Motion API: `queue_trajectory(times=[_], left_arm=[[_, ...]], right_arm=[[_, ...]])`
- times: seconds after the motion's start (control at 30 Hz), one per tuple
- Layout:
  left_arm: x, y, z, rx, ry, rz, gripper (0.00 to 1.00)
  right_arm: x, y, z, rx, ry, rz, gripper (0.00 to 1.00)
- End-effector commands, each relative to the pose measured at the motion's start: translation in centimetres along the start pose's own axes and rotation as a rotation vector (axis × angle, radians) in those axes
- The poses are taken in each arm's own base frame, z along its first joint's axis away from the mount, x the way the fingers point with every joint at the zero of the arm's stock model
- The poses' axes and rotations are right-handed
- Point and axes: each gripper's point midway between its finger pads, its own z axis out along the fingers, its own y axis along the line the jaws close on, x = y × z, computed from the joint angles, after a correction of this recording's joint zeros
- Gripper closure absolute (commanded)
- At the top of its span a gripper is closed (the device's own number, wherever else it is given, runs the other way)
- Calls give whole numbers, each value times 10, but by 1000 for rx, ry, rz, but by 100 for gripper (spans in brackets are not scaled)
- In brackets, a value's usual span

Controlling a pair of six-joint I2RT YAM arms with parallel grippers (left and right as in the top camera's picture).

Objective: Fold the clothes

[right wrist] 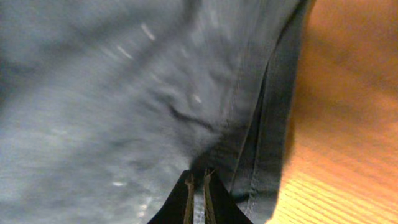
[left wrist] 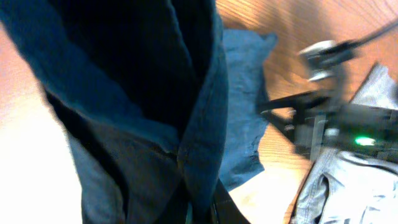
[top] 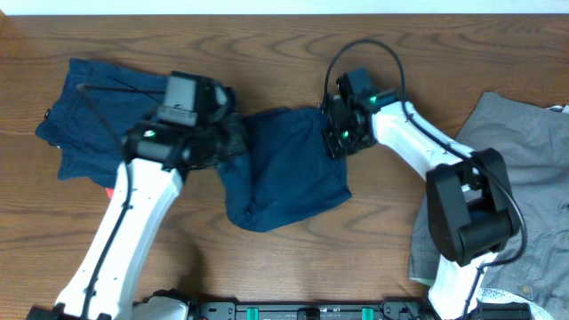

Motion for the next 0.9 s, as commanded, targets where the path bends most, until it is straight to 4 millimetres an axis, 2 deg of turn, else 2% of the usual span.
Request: queue_trajectory(times=[0.0, 0.2, 0.4, 0.43, 0.47, 0.5, 0.53, 0.6, 0.7, 0.77, 0.87], left_arm=[[0, -25, 12, 46, 11, 25, 94], [7, -61, 48, 102, 29, 30, 94], [23, -81, 77, 121, 73, 49, 94], [24, -84, 77, 127, 72, 57, 88], [23, -85, 77, 132, 68, 61, 64], [22, -87, 76, 139, 60, 75, 57], [17, -87, 74, 144, 46, 95, 49], [4, -83, 66, 150, 9, 127, 43], [-26, -72, 57, 154, -67, 139, 43], [-50, -59, 53, 142, -133, 152, 42], [-83, -33, 52, 61, -237, 146, 42]], right_arm=[[20, -6, 19, 6, 52, -14, 94], [41, -4, 34, 6, 88, -1, 96], [42, -6, 35, 11, 91, 25, 99], [41, -7, 34, 13, 89, 32, 98], [40, -8, 33, 15, 87, 40, 97], [39, -9, 31, 16, 87, 47, 97], [36, -10, 26, 18, 83, 55, 96], [28, -20, 11, 51, 68, 78, 93], [6, -45, -30, 144, 5, 155, 91], [-11, -55, -65, 163, -60, 182, 90], [-30, -53, -111, 143, -156, 198, 89]])
